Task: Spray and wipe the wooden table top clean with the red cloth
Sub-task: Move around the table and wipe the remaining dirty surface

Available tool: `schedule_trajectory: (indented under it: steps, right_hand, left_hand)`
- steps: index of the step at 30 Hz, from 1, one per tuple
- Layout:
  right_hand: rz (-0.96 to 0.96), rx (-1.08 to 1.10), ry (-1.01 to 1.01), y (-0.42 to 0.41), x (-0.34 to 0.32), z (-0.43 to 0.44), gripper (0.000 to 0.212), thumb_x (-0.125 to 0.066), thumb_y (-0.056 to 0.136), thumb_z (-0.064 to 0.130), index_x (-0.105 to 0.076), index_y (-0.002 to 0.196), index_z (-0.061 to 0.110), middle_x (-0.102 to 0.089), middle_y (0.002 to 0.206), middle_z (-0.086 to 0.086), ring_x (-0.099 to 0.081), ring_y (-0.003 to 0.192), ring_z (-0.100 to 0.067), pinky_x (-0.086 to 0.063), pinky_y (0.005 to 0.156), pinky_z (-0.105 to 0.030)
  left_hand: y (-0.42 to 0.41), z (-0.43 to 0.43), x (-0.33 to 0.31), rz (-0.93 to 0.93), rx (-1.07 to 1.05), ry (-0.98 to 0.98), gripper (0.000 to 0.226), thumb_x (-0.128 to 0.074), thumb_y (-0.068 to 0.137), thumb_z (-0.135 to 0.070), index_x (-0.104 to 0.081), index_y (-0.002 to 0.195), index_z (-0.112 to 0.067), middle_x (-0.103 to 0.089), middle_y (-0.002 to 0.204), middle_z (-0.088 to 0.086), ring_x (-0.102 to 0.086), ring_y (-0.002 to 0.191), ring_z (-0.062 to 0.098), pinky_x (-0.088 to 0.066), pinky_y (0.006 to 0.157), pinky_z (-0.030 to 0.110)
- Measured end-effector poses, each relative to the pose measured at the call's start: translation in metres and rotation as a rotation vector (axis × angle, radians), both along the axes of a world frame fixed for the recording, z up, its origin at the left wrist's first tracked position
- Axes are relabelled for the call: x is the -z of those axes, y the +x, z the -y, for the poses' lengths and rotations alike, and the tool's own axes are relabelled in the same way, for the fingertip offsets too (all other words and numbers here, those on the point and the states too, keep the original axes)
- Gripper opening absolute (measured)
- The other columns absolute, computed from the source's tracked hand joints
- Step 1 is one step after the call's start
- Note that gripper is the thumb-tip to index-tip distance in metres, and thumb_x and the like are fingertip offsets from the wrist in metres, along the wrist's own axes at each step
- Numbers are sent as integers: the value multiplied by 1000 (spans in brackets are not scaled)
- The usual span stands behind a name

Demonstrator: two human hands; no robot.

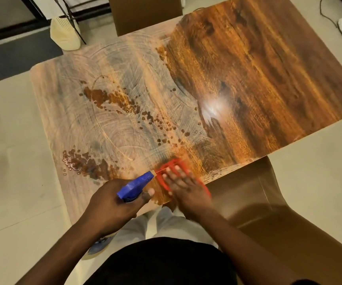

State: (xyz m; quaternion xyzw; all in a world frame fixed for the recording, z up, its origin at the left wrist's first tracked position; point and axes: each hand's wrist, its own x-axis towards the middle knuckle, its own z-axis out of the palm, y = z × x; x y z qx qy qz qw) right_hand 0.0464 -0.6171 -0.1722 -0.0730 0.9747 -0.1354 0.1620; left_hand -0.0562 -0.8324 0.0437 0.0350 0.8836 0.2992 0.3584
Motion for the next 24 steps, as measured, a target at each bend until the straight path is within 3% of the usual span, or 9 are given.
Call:
schedule_trajectory:
  steps: [3,7,11,13,16,19,22,24]
  right_hand:
    - [32,335,50,14,-10,-95,64,-29,118,43,2,173,32,10,180,5,23,165,-23,-2,136,-54]
    - [57,638,15,1,-23,-198,66,-22,114,53,-9,174,31,7,181,1,14,167,-29,-2,134,-57]
    - [39,1013,0,-49,-18,-216,63,-26,118,48,-14,175,25,3,182,-4,10,168,-34,-2,133,-63]
    - [20,1060,15,-71,-15,-191,63,-23,117,46,-10,175,24,4,182,-4,11,167,-34,-1,132,-64]
    - [-15,840,27,-94,-13,-124,66,-19,115,47,-2,175,25,7,182,-6,13,167,-34,0,133,-61]
    - [2,514,-61,-100,-11,-39,67,-16,114,49,2,174,26,11,181,-4,21,166,-29,4,134,-58]
    - [46,154,-146,-79,-8,41,63,-22,115,48,-8,174,29,3,182,3,21,166,-21,-4,134,-61]
    - [52,-111,-161,-56,-4,66,62,-29,112,42,-21,172,26,-11,181,1,8,168,-24,-12,133,-61]
  left_hand:
    - [1,2,0,18,9,19,50,-75,92,-59,-81,90,-9,-81,79,13,-76,78,35,-58,89,60]
    - [2,3,-1,16,14,39,45,-77,91,-60,-77,85,-15,-77,74,8,-74,74,28,-58,85,56]
    - [0,6,-4,25,-27,60,50,-74,86,-65,-78,86,-16,-77,78,8,-74,73,29,-58,85,58]
    - [-4,6,-6,26,-44,69,57,-70,84,-72,-79,89,-15,-79,79,7,-75,72,29,-60,86,59]
    - [-9,6,-7,34,-108,70,73,-68,82,-85,-82,92,-13,-82,80,9,-78,69,23,-61,87,53]
    - [-17,5,-7,19,-173,69,61,-64,79,-80,-84,84,-23,-83,72,4,-79,62,12,-62,86,45]
    - [-24,5,-8,-5,-203,63,57,-63,76,-76,-83,83,-24,-84,71,4,-79,61,11,-64,87,47]
    - [-27,5,-6,-39,-197,43,59,-69,82,-79,-82,86,-22,-83,71,4,-78,61,10,-64,87,49]
